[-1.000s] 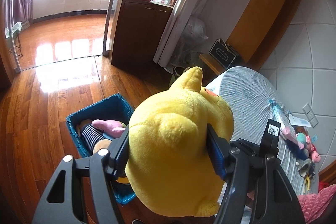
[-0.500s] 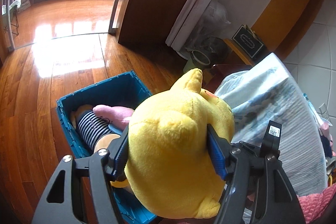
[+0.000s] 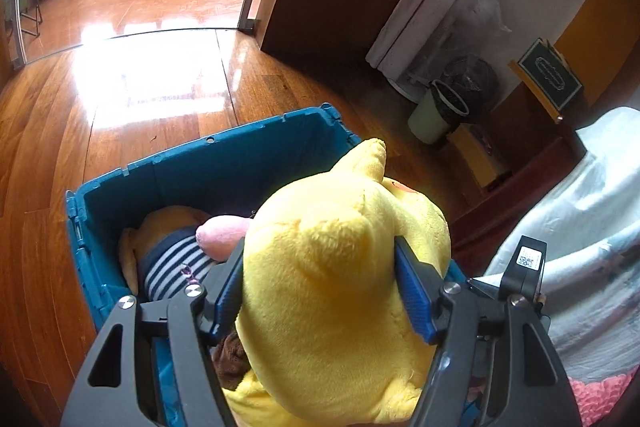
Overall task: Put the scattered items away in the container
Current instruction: 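Lower the Pikachu into the blue crate and open both tools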
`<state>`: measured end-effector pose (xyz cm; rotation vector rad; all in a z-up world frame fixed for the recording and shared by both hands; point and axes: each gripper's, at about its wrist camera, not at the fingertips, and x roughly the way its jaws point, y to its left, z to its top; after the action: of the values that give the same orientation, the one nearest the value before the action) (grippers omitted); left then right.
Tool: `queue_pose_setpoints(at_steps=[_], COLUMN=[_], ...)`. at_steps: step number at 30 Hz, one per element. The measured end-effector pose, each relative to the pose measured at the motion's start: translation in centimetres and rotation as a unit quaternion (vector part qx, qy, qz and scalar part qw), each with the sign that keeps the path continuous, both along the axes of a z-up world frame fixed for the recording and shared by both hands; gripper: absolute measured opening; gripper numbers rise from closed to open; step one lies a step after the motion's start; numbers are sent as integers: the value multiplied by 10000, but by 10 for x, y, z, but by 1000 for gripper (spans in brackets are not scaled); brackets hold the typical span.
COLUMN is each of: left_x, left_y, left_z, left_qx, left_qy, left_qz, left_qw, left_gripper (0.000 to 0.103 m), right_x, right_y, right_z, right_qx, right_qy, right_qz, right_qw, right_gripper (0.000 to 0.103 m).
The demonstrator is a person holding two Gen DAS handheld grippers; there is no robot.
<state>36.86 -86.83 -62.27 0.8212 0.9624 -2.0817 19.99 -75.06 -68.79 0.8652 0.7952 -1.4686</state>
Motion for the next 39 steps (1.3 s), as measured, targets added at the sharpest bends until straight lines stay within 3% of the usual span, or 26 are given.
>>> queue_pose_setpoints(at_steps=[5,7,9,13,23,26,29,31,34,39], left_x=[-8,-8,-7,-8,5,10,12,13,12,9], left_y=[-39,-47,-54,-67,-39,-20,-1,12,29,46], left_z=[-61,-76,-80,-81,-18,-2,12,20,33,53], left_qx=[-80,-76,-143,130,464,647,833,942,1043,1148], left_qy=[-604,-586,-568,-652,-1290,-1459,-1640,-1759,-1938,-2036], left_qz=[283,441,673,781,883,913,917,909,870,849], left_qw=[9977,9973,9960,9947,9866,9830,9786,9757,9716,9686], left_gripper=[71,78,103,103,103,103,103,103,103,103], right_x=[-8,-8,-8,-17,-25,-26,-27,-26,5,3], right_y=[-40,-52,-62,-78,-41,-24,-7,3,36,37], right_z=[-54,-75,-89,-109,-49,-19,14,35,60,85], right_qx=[346,591,826,1214,1836,1862,1854,1810,1760,1734], right_qy=[327,385,457,405,157,15,-142,-175,-227,-237], right_qz=[-200,-175,-247,-323,-242,-248,-248,-185,-151,-124], right_qw=[9987,9974,9952,9912,9826,9822,9822,9832,9840,9845], right_gripper=[29,30,31,36,47,54,69,90,92,101])
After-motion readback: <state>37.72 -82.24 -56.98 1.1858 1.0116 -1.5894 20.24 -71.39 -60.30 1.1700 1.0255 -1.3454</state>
